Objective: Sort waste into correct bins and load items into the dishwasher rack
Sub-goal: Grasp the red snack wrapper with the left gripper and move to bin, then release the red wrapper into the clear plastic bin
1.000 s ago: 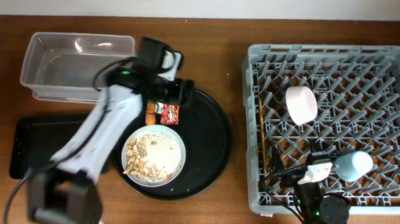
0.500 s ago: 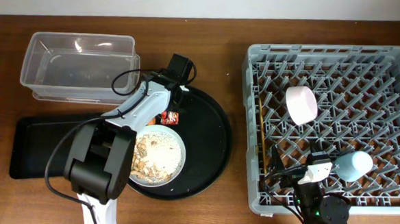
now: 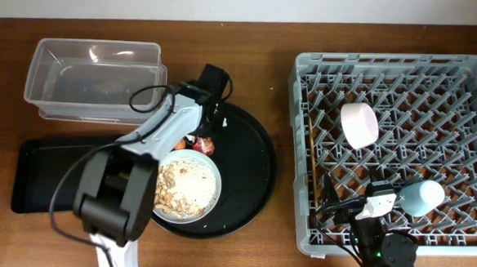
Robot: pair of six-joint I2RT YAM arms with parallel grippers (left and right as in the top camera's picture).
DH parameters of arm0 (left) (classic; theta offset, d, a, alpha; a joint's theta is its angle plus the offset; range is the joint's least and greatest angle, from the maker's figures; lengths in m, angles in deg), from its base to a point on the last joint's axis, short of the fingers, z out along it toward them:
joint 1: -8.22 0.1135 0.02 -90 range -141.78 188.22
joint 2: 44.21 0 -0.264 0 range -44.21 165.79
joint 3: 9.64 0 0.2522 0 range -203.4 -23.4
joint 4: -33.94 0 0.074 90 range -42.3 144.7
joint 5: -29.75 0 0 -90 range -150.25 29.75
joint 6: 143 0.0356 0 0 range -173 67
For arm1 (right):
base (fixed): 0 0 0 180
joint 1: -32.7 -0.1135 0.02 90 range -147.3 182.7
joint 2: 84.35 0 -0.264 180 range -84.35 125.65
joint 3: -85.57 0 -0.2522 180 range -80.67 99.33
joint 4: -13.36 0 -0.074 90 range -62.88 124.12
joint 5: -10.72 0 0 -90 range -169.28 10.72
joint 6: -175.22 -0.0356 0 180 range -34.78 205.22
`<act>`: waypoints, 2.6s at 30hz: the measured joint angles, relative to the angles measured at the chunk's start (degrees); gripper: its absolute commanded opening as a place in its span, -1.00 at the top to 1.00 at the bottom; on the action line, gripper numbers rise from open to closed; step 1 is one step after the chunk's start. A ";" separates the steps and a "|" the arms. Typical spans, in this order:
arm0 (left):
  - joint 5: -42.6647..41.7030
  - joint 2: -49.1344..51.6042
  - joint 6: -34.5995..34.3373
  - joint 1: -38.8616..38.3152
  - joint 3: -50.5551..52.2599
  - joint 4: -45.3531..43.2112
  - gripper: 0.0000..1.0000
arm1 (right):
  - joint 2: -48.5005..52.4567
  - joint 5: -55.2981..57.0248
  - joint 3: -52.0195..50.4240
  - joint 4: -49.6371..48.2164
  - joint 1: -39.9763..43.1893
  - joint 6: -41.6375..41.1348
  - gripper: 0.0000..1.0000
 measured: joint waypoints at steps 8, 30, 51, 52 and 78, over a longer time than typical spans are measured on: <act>1.14 -17.38 -0.02 2.08 -5.79 1.79 0.99 | 0.00 0.00 0.00 0.00 0.00 -0.04 -0.96; -3.56 -18.38 -12.15 35.41 -5.90 23.43 0.99 | 0.00 0.00 0.00 0.00 0.00 0.00 -0.96; -10.73 -8.85 -17.46 33.44 1.95 -21.33 0.50 | 0.00 0.00 0.00 0.00 0.00 -0.04 -0.96; -12.04 -7.98 -16.96 33.09 2.12 -21.33 0.00 | 0.00 0.00 0.00 0.00 0.00 -0.02 -0.96; -0.90 -3.17 9.99 0.66 1.07 -10.08 -0.18 | 0.00 0.00 0.00 0.00 0.00 -0.02 -0.96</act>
